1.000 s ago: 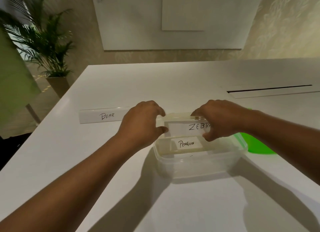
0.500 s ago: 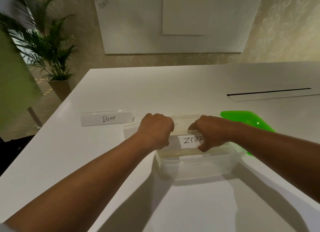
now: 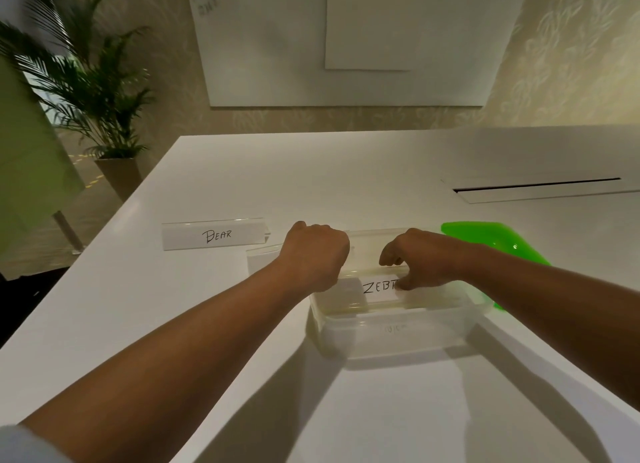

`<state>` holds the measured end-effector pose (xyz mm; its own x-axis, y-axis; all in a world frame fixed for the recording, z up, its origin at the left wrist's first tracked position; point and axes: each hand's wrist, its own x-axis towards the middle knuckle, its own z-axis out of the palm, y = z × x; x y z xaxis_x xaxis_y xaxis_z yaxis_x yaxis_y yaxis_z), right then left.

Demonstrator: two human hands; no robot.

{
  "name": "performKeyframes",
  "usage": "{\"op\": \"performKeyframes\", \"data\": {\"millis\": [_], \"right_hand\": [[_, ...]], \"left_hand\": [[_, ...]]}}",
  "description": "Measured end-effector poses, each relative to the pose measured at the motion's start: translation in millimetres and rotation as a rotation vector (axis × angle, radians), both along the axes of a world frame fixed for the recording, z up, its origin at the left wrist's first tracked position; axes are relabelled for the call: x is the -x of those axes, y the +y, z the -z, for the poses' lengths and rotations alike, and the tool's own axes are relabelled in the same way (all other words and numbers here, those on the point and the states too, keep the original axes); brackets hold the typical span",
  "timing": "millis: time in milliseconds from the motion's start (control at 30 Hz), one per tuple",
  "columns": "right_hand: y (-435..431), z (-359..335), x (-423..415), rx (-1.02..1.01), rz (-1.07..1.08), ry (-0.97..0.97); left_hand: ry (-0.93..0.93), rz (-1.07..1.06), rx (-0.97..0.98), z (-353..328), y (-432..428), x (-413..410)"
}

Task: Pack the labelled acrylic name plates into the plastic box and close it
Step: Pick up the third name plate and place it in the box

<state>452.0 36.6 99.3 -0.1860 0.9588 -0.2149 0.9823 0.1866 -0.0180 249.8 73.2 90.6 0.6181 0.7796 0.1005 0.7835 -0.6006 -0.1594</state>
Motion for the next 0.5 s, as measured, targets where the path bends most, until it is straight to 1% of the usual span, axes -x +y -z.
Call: {"op": "performKeyframes", "data": {"millis": [133, 233, 367, 433, 500], "right_hand": [[-7, -10, 5, -0.100, 0.020, 0.008], [-18, -24, 17, -0.218, 0.054, 0.057], [-46, -41, 50, -0.423, 0.112, 0.276], [-62, -43, 72, -0.530, 0.106, 0.372], [-76, -41, 97, -0.620, 0.073, 0.448]], "left_hand": [[-0.104, 0.022, 0.014, -11, -7, 6], [-0.236, 0.057, -0.060, -25, -23, 21], [-0.491, 0.086, -0.176, -30, -42, 67], [-0.563, 0.039, -0.213, -23, -47, 94], [-0.589, -0.002, -0.212, -11, -52, 120]]}}
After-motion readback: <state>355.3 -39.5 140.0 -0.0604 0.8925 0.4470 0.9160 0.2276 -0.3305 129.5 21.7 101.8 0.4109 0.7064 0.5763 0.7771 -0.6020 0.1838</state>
